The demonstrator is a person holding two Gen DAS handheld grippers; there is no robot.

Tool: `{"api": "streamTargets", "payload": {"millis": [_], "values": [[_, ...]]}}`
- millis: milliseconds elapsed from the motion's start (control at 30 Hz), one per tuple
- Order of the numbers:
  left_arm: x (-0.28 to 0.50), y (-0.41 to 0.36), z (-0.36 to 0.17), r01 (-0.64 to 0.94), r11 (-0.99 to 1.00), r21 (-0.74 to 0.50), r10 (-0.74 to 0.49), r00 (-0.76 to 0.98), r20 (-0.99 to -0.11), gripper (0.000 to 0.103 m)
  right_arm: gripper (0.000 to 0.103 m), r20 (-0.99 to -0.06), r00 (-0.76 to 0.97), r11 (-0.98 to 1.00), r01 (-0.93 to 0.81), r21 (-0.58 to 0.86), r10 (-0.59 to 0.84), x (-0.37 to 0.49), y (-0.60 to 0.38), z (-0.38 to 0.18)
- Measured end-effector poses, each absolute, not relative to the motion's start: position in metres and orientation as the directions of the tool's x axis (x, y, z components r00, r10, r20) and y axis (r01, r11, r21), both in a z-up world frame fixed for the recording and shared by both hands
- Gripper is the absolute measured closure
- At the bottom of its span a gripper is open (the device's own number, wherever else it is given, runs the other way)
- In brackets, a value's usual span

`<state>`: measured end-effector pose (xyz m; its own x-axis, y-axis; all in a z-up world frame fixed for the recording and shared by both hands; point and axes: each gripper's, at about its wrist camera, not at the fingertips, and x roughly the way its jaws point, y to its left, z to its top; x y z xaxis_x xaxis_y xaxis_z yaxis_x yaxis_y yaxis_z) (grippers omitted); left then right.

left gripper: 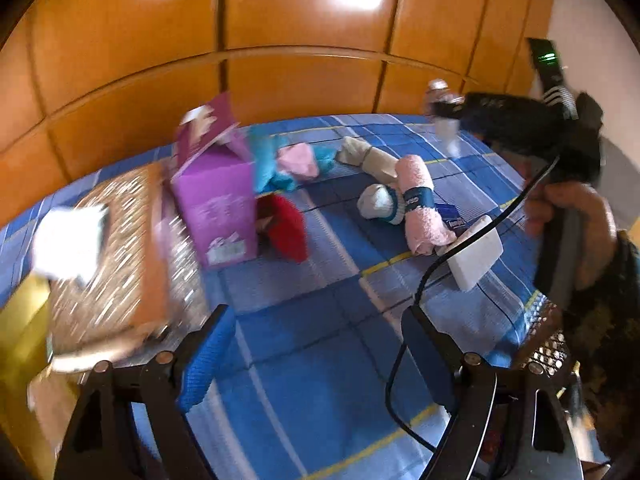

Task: Organize soft objects
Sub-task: 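Grasp the pink towel roll by its blue band with the left tool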

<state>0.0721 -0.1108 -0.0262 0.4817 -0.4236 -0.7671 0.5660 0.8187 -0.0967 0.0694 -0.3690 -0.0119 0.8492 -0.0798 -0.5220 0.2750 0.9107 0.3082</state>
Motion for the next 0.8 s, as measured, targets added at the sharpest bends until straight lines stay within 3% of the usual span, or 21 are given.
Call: {"api": "streamTargets", "payload": {"millis": [167,300,567,800], "values": [[0.098,-0.149,-0.033,0.601,0.792,-0.11,-0.448,0.448,-0.774,0.021,0.078,-0.475,0.865,0.858,0.359,0.367,-0.159,0.054,-0.393,-0.011],[0.117,-0.173,-0.035,0.617,0.769,-0.169,-0.491,0.399,-0.775,0.021,0.078,-0.473,0.872,0.833,0.354,0.425,-0.129,0.053,-0.4,-0.014],[0.13,-0.241,-0.042,0.689,0.685,-0.236,-0.551,0.278,-0.787,0.044,0.078,-0.487,0.868,0.801,0.359,0.479,-0.097,0.046,-0.409,-0.019],[0.153,-0.29,-0.073,0.682,0.684,-0.26,-0.52,0.205,-0.829,0.045,0.078,-0.507,0.859,0.784,0.357,0.508,-0.063,0.051,-0.416,-0.027]]}}
